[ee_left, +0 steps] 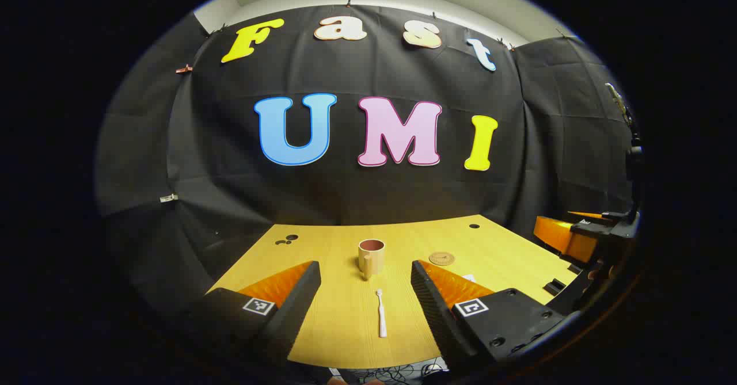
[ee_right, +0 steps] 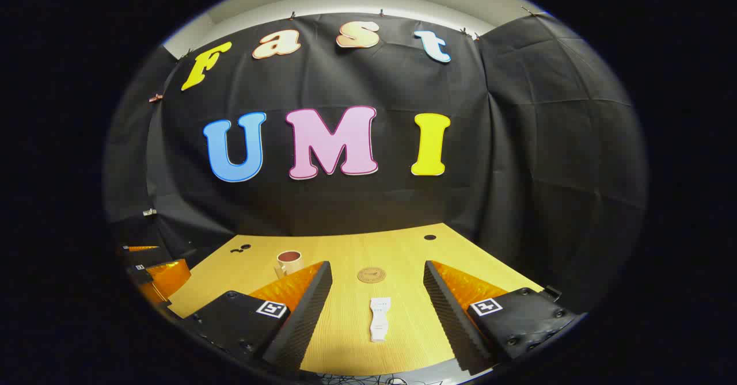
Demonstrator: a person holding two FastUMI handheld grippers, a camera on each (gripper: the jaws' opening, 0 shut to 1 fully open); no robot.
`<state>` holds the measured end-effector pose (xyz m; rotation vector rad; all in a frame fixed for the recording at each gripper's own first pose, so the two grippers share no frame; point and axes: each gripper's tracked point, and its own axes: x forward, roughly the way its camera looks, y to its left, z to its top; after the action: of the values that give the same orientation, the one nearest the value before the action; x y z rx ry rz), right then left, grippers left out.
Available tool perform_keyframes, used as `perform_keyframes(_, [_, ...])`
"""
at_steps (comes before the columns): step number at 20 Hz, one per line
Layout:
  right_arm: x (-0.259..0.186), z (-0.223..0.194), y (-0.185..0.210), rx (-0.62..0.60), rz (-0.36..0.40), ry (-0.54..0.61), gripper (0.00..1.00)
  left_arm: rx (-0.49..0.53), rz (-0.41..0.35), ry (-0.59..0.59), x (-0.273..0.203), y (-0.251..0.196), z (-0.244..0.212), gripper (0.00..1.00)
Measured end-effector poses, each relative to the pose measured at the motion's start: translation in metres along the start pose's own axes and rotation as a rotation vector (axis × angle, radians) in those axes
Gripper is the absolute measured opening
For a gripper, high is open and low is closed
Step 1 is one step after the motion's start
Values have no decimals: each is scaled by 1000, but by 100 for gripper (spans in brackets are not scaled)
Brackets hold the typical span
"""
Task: Put the toothbrush and toothpaste on the desktop into the cup, then pick up the cup and place it on the coaster on the desktop.
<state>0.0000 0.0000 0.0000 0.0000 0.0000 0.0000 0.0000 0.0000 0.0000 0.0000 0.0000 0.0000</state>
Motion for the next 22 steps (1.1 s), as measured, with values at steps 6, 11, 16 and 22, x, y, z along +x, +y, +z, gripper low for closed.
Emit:
perform_keyframes(6, [8,-8,0,5,16,21,98,-1,2,24,0,-4,-9,98])
perform_keyframes(11, [15,-18,-6,3,8,53,98,-19,21,50,6,-1,-16,98])
perform_keyframes(16, [30,-21,-4,17,17,79,98,-8,36,63,15,0,-17,98])
perform_keyframes(22, [51,-30,7,-10,62,149,98,-18,43,95,33,-1,-23,98])
